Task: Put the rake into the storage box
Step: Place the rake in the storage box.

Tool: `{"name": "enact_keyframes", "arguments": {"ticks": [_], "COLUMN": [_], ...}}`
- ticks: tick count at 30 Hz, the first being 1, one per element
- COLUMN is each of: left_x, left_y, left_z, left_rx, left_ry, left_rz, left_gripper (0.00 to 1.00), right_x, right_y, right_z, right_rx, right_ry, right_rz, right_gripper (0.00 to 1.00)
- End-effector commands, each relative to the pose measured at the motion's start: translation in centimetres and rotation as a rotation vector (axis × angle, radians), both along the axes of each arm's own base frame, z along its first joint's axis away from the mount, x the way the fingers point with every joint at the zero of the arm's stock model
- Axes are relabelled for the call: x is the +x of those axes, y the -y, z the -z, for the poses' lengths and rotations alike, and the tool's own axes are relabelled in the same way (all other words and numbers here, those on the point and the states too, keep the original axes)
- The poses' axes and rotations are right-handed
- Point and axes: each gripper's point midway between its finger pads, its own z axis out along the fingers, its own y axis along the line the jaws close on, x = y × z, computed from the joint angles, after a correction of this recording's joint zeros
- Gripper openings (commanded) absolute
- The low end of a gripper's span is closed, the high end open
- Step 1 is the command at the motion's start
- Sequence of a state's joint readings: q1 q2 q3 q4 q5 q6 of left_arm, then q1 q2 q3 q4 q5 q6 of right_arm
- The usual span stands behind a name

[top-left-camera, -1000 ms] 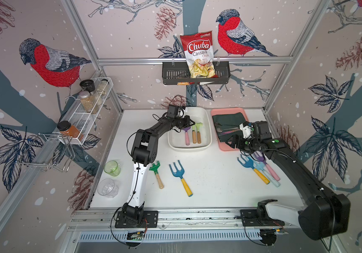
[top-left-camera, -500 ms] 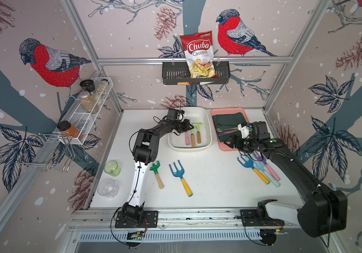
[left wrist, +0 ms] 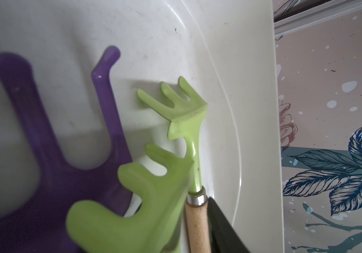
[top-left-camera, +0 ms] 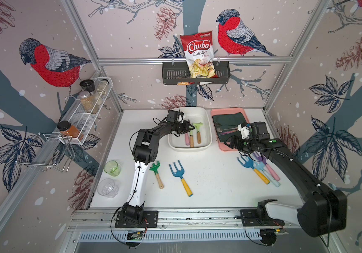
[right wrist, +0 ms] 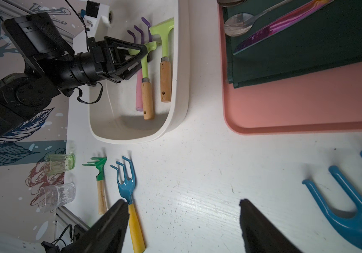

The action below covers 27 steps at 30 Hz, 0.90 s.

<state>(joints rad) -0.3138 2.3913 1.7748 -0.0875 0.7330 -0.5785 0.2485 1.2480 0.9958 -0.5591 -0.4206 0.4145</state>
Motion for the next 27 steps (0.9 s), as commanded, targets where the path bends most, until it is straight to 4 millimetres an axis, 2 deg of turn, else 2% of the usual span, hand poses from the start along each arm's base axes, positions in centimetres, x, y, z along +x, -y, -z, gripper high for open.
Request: {"name": "enact_keyframes", "arguments": {"ticks": [1,7,12,20,23,27], "left_x": [0.2,-0.3,-0.9,-1.8,-2.1,-2.6], "left_y": [-0.6,-1.1,-1.4,-2.1,-2.1,-2.4], "left_z": [-0.5,-1.1,-1.5,-1.5,-1.8,-2.0], "left_rx": [0.018,0.025,0.028,0.051,0.049,0.06], "left_ry": [0.008,-0.004,-0.011,-0.039,-0.042,-0.053], "left_rz": [-0.026,-0.054,-0.069,-0.09,-0.092,-0.1], "left_gripper": [0.59,0.7,0.75,0.8,0.8,0.81], "right_x": [0.0,-0.2,-0.7,-1.3,-1.4,-2.0], "right_y": [0.2,1.6,3.9,4.3,5.6,8.8], "right_z": [0.0,1.4,3.9,4.5,5.2,7.3], "right_rx": [-0.024,-0.096,-0.223,-0.23,-0.267,-0.339], "right_ry": [0.015,-0.017,-0.092,-0.105,-0.127,-0.2], "right_rz": [-0.007,0.034,0.105,0.121,0.169,0.259], "right_gripper": [0.82,0.82,0.83,0.84,0.85,0.89]}}
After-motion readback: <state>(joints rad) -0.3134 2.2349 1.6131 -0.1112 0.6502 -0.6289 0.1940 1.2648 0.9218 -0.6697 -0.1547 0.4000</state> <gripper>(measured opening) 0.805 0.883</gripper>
